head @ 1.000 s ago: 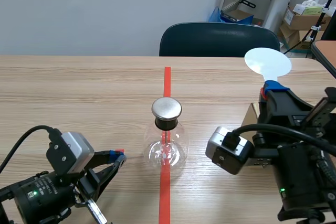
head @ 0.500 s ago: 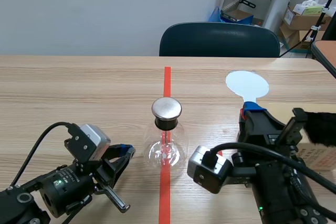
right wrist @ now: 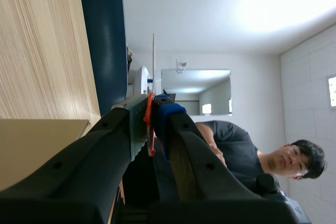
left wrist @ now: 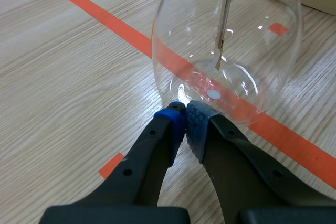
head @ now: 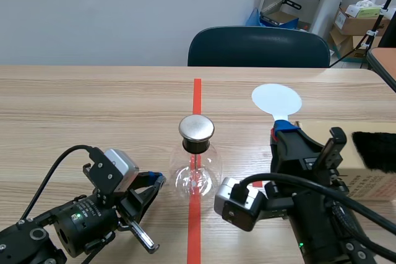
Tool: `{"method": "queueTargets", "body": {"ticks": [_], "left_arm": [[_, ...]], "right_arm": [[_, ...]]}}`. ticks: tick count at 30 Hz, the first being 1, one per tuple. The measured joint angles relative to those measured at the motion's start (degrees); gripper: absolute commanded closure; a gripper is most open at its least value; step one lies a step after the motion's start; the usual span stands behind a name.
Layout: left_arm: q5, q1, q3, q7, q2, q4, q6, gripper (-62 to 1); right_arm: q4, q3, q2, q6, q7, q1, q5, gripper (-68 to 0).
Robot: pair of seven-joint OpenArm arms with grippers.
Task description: Do the electroscope experiment
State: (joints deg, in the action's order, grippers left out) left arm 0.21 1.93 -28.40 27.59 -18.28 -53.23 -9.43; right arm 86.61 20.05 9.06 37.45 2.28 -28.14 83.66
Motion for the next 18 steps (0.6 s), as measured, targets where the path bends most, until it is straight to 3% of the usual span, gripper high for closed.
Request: {"method": "queueTargets", "body": {"ticks": [5, 18], "left_arm": [[0.02, 0.13, 0.0, -3.43, -0.02, 0.0, 0.0, -4.4], [0.0, 0.13, 0.0, -2.95, 0.0, 0.0, -0.02, -4.4]], "right_arm": [[0.0, 0.0, 0.0, 0.92, -0.52, 0.0, 0.0, -1.7], [0.0, 0.0, 0.0, 0.9, -0.46, -0.02, 0.0, -1.7]]}}
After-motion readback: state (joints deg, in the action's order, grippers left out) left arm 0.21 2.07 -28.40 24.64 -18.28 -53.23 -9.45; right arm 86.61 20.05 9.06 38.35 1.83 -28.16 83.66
